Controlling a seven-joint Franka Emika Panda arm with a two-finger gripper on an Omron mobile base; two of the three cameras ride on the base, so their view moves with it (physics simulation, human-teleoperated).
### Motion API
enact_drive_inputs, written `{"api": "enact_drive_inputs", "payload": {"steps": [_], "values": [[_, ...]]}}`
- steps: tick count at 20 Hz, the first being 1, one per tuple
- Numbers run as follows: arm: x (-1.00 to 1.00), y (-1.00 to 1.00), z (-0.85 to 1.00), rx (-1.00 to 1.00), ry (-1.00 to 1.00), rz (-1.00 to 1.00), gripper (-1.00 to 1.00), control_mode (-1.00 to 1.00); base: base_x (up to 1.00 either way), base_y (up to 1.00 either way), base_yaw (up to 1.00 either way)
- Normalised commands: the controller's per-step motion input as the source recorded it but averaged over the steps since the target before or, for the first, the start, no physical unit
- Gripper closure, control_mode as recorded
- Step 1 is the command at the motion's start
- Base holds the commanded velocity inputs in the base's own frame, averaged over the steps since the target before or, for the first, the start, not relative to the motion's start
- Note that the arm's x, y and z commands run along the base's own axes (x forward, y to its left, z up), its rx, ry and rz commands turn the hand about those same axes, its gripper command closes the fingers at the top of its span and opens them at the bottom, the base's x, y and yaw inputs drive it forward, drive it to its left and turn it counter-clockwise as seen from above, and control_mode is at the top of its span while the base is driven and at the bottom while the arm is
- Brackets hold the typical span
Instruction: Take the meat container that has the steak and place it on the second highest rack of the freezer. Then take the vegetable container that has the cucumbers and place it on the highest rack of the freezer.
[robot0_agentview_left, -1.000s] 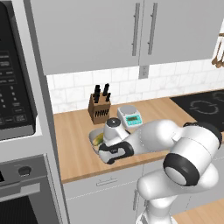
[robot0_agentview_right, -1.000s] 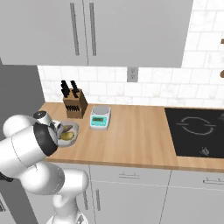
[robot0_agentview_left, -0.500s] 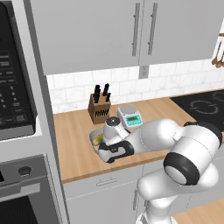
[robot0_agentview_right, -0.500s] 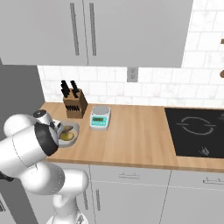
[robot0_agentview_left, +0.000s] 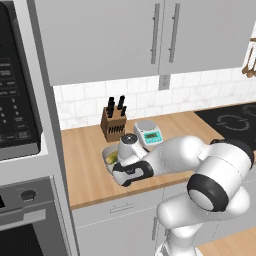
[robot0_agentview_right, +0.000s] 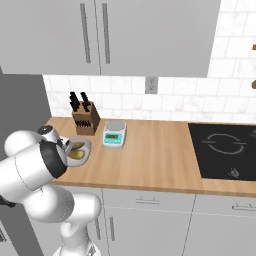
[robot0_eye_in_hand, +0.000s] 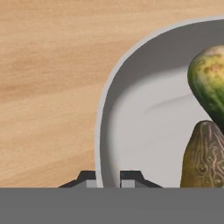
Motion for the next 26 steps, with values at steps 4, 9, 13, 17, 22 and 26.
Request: {"api": "enact_drive_inputs", "payload": {"steps": [4, 9, 13, 17, 22, 26], "values": [[0.0, 0.0, 0.0, 0.0, 0.0, 0.0, 1.0, -1.0, 0.0, 0.0, 0.0], [0.0, 0.01, -0.35, 0.0, -0.04, 0.0, 1.0, -1.0, 0.0, 0.0, 0.0], [0.0, 0.02, -0.28, 0.0, -0.02, 0.0, 1.0, -1.0, 0.0, 0.0, 0.0], [0.0, 0.06, -0.03, 0.0, -0.02, 0.0, 1.0, -1.0, 0.0, 0.0, 0.0], [-0.08, 0.0, 0.51, 0.0, -0.01, 0.0, 1.0, -1.0, 0.0, 0.0, 0.0], [-0.03, -0.04, 0.7, 0.0, 0.0, 0.0, 1.0, -1.0, 0.0, 0.0, 0.0]]}}
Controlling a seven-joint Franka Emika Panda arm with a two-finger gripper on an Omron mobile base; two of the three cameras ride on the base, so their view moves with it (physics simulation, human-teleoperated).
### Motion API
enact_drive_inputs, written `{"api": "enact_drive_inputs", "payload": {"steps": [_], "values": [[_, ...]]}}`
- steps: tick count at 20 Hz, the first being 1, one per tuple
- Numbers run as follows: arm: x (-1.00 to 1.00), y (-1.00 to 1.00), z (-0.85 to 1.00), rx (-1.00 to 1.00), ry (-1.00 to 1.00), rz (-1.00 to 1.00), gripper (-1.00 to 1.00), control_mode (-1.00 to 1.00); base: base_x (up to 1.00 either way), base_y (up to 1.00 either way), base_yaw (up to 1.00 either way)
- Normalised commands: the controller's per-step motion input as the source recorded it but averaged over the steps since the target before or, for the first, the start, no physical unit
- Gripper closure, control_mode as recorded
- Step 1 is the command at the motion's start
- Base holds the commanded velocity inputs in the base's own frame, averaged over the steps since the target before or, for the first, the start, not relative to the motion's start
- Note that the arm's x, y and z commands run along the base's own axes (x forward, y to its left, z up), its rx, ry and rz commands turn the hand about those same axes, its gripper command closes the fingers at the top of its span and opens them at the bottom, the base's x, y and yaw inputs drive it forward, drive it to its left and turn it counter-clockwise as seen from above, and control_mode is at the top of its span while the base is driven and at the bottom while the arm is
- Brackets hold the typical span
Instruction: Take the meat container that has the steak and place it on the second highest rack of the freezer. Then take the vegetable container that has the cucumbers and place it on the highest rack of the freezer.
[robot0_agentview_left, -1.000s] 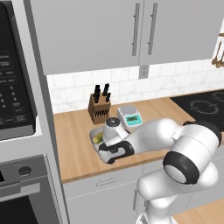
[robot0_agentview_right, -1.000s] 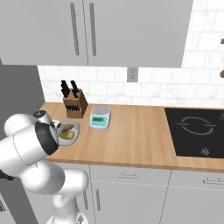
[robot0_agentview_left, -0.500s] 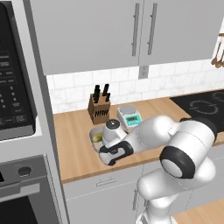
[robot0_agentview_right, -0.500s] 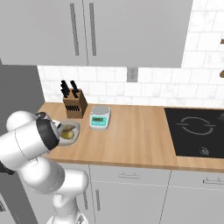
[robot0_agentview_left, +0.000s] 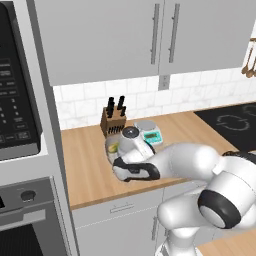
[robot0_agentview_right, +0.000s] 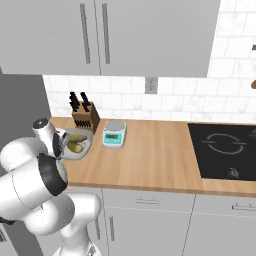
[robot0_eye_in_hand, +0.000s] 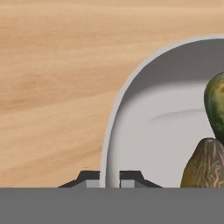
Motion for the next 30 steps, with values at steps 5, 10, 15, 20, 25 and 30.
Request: {"api": "enact_drive_inputs", "payload": {"steps": [5, 10, 15, 20, 25, 30], "values": [[-0.17, -0.49, 0.65, 0.0, 0.01, 0.07, 1.0, -1.0, 0.0, 0.0, 0.0], [-0.46, -0.85, 0.64, -0.01, 0.0, 0.15, 1.0, -1.0, 0.0, 0.0, 0.0], [-0.5, -0.7, 0.55, -0.07, 0.0, 0.15, 1.0, -1.0, 0.0, 0.0, 0.0], [-0.42, 0.0, 0.84, -0.06, 0.02, 0.0, 1.0, -1.0, 0.0, 0.0, 0.0], [-0.51, 0.0, 0.96, -0.02, 0.0, 0.0, 1.0, -1.0, 0.0, 0.0, 0.0], [-0.45, 0.0, 0.8, 0.0, 0.01, 0.0, 1.0, -1.0, 0.0, 0.0, 0.0]]}}
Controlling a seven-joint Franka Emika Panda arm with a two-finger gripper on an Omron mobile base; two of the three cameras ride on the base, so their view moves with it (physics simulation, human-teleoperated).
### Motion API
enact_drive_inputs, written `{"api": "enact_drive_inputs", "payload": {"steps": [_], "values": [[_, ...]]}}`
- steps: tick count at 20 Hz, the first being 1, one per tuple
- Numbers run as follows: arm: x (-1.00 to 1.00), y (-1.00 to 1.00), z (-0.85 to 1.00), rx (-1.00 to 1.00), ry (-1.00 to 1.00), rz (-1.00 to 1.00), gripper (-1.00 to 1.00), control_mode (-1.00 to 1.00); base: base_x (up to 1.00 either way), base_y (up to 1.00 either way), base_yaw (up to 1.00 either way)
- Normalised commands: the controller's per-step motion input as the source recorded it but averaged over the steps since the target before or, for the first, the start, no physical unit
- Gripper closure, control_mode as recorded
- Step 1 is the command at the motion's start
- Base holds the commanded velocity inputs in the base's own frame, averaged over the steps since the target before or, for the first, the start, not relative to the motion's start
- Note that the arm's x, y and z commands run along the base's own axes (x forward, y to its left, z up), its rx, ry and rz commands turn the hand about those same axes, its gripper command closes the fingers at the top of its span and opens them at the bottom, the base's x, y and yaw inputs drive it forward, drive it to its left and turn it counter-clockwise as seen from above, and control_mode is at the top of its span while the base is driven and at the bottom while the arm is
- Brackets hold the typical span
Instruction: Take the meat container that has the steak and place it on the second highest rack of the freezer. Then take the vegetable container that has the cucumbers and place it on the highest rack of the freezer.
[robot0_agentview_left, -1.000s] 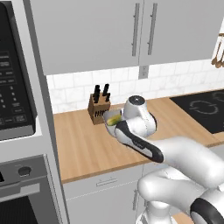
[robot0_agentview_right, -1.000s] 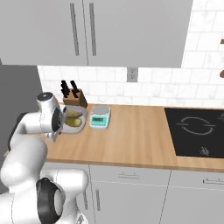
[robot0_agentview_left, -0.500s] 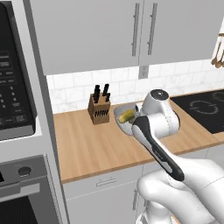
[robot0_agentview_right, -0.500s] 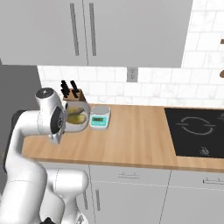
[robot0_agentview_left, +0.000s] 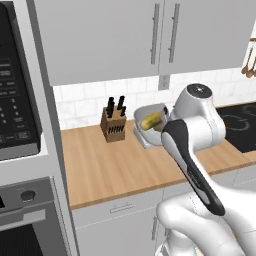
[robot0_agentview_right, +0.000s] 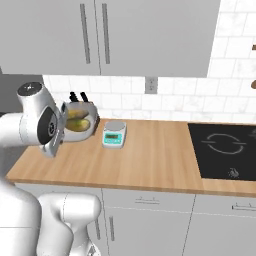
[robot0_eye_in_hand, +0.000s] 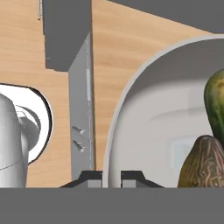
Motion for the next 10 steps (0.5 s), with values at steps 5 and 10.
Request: {"api": "enact_drive_inputs", "payload": {"steps": [5, 10], "values": [[-0.4, 0.0, 0.43, 0.0, 0.02, -0.02, 1.0, -1.0, 0.0, 0.0, 0.0], [-0.38, -0.04, 0.26, 0.0, 0.01, 0.0, 1.0, -1.0, 0.0, 0.0, 0.0]]}}
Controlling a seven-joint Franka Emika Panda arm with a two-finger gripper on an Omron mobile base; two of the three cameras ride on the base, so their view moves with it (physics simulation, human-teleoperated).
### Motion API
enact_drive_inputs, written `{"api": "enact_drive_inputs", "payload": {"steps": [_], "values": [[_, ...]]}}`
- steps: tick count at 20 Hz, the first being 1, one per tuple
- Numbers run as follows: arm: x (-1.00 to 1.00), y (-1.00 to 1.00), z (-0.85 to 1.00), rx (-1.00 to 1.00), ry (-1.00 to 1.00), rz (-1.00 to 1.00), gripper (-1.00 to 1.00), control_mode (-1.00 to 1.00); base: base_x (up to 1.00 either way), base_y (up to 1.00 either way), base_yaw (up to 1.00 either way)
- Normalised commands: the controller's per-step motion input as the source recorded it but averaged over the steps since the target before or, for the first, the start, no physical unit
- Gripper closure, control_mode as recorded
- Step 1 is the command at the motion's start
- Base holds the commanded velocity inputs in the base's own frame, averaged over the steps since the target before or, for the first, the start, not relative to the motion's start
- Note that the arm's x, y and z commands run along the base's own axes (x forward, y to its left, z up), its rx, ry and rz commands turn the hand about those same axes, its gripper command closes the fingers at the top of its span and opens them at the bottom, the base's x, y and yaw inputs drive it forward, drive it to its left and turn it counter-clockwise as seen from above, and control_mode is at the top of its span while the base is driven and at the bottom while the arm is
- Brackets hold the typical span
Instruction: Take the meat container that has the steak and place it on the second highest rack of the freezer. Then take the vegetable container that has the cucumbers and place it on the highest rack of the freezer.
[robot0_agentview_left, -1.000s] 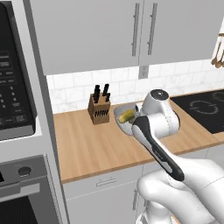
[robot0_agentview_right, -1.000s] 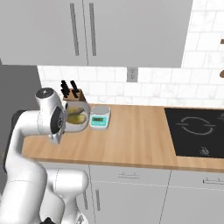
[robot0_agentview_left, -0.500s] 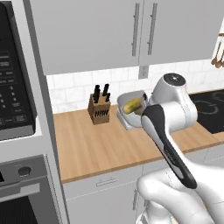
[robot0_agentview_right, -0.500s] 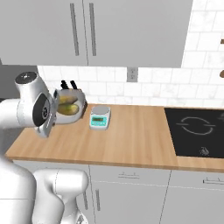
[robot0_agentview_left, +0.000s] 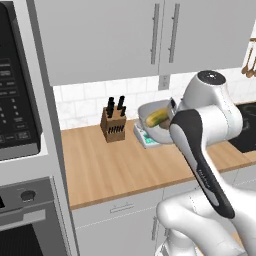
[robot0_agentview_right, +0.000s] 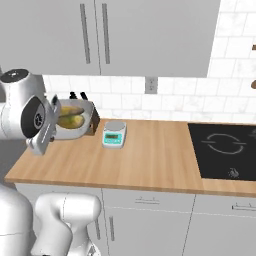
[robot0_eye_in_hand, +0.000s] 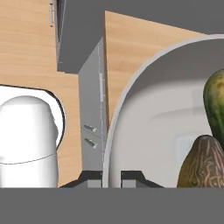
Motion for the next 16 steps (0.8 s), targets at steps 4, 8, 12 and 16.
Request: {"api": "enact_drive_inputs", "payload": {"steps": [4, 8, 12, 16], "values": [[-0.23, -0.26, 0.17, 0.0, 0.01, 0.0, 1.0, -1.0, 0.0, 0.0, 0.0], [-0.03, -0.21, 0.0, 0.0, 0.0, 0.0, 1.0, -1.0, 0.0, 0.0, 0.0], [0.0, -0.07, -0.01, 0.0, 0.0, 0.0, 1.0, -1.0, 0.0, 0.0, 0.0], [0.0, 0.0, 0.0, 0.0, 0.0, 0.0, 1.0, 1.0, -0.6, -0.32, 0.04]]}}
